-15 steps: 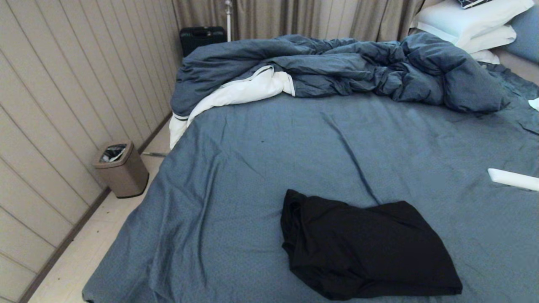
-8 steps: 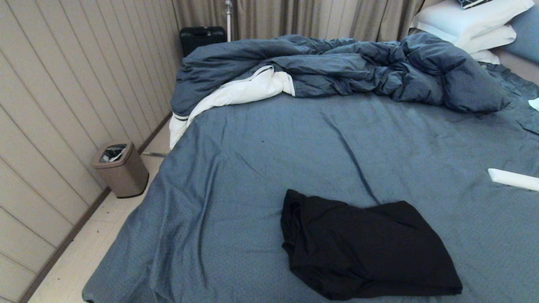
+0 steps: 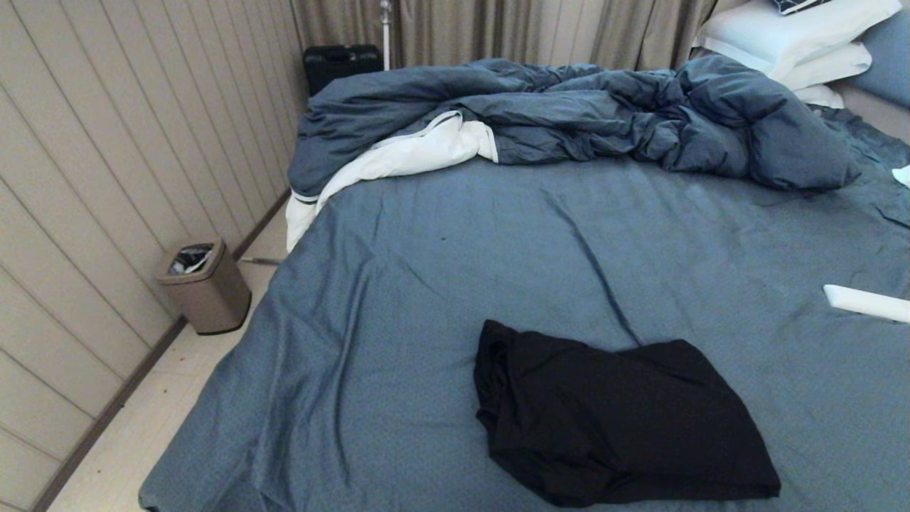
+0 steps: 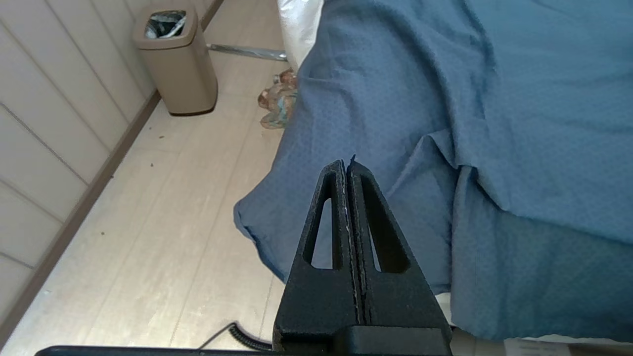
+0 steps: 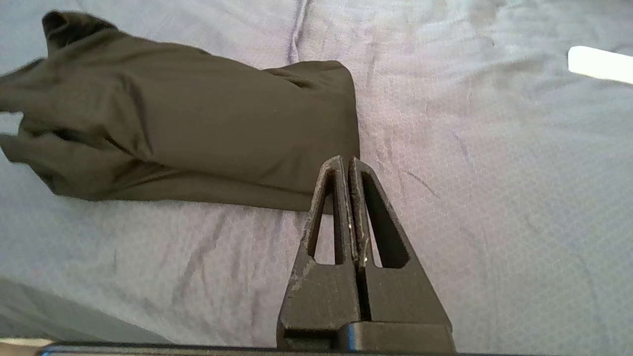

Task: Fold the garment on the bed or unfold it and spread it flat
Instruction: Unford the black T-shirt

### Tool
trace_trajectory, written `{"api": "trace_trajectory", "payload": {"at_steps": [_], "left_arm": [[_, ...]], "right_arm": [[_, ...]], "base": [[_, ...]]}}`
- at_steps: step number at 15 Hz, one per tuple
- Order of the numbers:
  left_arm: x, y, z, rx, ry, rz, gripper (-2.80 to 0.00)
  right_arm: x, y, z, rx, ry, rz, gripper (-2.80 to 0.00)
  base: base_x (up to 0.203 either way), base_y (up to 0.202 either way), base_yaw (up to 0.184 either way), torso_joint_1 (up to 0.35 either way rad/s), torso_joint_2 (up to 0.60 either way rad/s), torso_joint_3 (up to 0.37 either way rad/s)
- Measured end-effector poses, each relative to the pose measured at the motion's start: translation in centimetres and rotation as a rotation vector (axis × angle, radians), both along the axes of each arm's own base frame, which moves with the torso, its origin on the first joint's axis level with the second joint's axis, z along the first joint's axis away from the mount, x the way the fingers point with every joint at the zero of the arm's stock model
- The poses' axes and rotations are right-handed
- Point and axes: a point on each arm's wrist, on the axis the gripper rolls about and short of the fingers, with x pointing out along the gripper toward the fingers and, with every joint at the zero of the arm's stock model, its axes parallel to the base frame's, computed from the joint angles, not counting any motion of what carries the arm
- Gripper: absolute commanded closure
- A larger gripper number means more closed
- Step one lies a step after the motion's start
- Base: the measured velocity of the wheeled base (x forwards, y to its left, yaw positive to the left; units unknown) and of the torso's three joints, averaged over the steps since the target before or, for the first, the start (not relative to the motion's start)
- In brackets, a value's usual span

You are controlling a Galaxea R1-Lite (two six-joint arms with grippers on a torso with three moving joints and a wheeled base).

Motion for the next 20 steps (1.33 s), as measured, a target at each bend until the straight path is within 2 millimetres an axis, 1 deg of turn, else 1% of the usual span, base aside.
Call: {"api": "trace_trajectory", "payload": {"at_steps": [2,5,8,20], "left_arm": [[0.09,-0.01,0.00,0.008,-0.015,-0.003,0.00],[0.40,-0.02,0.21,0.008,-0.086,-0.008,0.00],[0.47,-0.01,-0.02,0.005,-0.079,-0.008,0.00],[0.51,-0.01,-0.02,-0.019,-0.085,-0.006,0.00]], "right_arm": [[0.02,0.00,0.02,-0.020,0.011,0.006,0.00],[0.05,0.00,0.10,0.024,0.009,0.000,0.00],[0.05,0.00,0.07,0.052,0.003,-0.006,0.00],[0.03,-0.01,0.05,0.053,0.000,-0.006,0.00]], "base": [[0.000,0.000,0.000,0.000,0.00,0.000],[0.000,0.000,0.000,0.000,0.00,0.000],[0.000,0.000,0.000,0.000,0.00,0.000],[0.000,0.000,0.000,0.000,0.00,0.000]]}}
